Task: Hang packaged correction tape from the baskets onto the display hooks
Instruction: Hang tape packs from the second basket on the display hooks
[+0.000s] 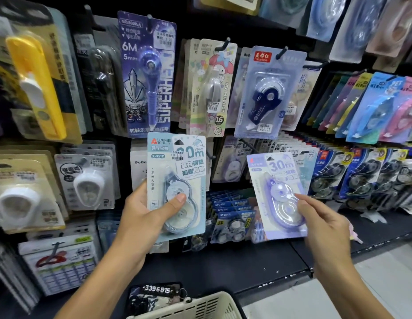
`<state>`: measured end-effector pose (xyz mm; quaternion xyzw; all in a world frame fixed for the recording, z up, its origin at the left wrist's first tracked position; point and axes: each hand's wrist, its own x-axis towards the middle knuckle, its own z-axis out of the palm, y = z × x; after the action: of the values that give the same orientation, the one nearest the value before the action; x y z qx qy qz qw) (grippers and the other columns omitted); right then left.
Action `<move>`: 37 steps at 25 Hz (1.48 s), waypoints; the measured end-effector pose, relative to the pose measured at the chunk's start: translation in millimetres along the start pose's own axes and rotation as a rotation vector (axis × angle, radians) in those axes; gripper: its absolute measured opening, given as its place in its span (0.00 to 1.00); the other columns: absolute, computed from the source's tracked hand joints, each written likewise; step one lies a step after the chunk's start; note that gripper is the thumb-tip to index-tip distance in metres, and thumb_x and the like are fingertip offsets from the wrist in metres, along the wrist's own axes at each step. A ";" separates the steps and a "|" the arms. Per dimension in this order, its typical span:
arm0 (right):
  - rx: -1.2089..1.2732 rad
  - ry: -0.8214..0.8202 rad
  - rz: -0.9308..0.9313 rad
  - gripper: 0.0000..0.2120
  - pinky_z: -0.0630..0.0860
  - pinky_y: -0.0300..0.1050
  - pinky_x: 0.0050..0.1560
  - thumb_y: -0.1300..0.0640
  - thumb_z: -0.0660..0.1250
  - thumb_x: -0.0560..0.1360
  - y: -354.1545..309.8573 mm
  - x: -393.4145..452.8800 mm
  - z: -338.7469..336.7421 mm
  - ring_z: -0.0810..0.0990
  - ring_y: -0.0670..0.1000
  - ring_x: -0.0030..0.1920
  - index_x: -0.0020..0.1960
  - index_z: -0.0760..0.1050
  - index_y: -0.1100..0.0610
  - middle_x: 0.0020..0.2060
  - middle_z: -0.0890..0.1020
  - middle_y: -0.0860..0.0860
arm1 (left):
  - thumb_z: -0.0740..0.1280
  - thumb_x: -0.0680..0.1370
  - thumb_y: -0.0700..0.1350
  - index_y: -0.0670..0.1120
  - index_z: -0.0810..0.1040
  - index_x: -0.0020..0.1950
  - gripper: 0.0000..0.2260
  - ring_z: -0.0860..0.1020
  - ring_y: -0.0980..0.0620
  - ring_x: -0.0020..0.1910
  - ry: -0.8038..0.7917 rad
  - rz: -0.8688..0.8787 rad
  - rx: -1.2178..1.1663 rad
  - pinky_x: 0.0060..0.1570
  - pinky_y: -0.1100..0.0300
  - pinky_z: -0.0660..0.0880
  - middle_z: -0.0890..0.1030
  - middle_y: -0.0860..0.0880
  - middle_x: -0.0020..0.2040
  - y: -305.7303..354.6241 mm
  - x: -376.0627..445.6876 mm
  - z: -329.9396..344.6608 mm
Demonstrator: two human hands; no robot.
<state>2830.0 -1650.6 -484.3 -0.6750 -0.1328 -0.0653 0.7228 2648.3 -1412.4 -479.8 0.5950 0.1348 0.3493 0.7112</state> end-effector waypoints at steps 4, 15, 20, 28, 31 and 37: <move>0.024 -0.001 0.058 0.10 0.74 0.30 0.33 0.61 0.69 0.78 -1.9 2.2 5.8 0.82 0.39 0.38 0.46 0.86 0.49 0.41 0.87 0.42 | 0.75 0.67 0.43 0.50 0.81 0.59 0.20 0.86 0.50 0.52 0.000 -0.010 -0.003 0.51 0.51 0.84 0.88 0.51 0.53 -0.8 0.4 2.6; 0.020 -0.006 0.195 0.09 0.68 0.31 0.23 0.60 0.67 0.80 -18.0 21.9 23.7 0.74 0.46 0.33 0.48 0.84 0.50 0.46 0.85 0.49 | 0.75 0.67 0.42 0.50 0.82 0.57 0.18 0.87 0.51 0.50 -0.010 -0.033 0.010 0.45 0.60 0.84 0.88 0.51 0.51 -3.0 -1.8 1.1; 0.010 0.040 0.183 0.07 0.66 0.31 0.24 0.58 0.69 0.79 -13.3 1.1 4.1 0.74 0.39 0.29 0.49 0.86 0.50 0.38 0.85 0.42 | 0.75 0.68 0.42 0.50 0.82 0.56 0.17 0.87 0.50 0.48 0.014 -0.025 0.014 0.45 0.58 0.84 0.88 0.51 0.51 3.1 0.1 -3.4; -0.090 -0.249 0.358 0.19 0.83 0.54 0.42 0.64 0.63 0.82 5.2 49.8 57.6 0.79 0.54 0.39 0.70 0.74 0.51 0.64 0.77 0.53 | 0.74 0.72 0.38 0.50 0.82 0.59 0.16 0.87 0.52 0.49 0.009 -0.035 0.032 0.41 0.64 0.82 0.88 0.52 0.51 0.4 -2.8 6.0; -0.013 -0.346 0.474 0.26 0.83 0.48 0.48 0.68 0.62 0.81 5.6 65.6 84.9 0.79 0.53 0.46 0.77 0.65 0.53 0.60 0.77 0.53 | 0.76 0.69 0.42 0.51 0.82 0.58 0.18 0.87 0.52 0.48 0.018 -0.017 0.062 0.41 0.61 0.84 0.88 0.52 0.50 1.5 -5.7 9.2; 0.067 -0.622 0.087 0.26 0.80 0.51 0.59 0.48 0.76 0.73 9.2 -25.3 91.5 0.82 0.49 0.60 0.66 0.69 0.37 0.64 0.81 0.49 | 0.73 0.74 0.42 0.52 0.79 0.60 0.16 0.85 0.52 0.55 -0.045 0.004 0.076 0.56 0.51 0.82 0.87 0.54 0.54 -2.4 -0.8 14.7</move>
<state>2798.7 -1561.1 -495.4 -0.6435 -0.3207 0.1797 0.6714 2657.5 -1424.1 -478.5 0.6297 0.1309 0.3319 0.6901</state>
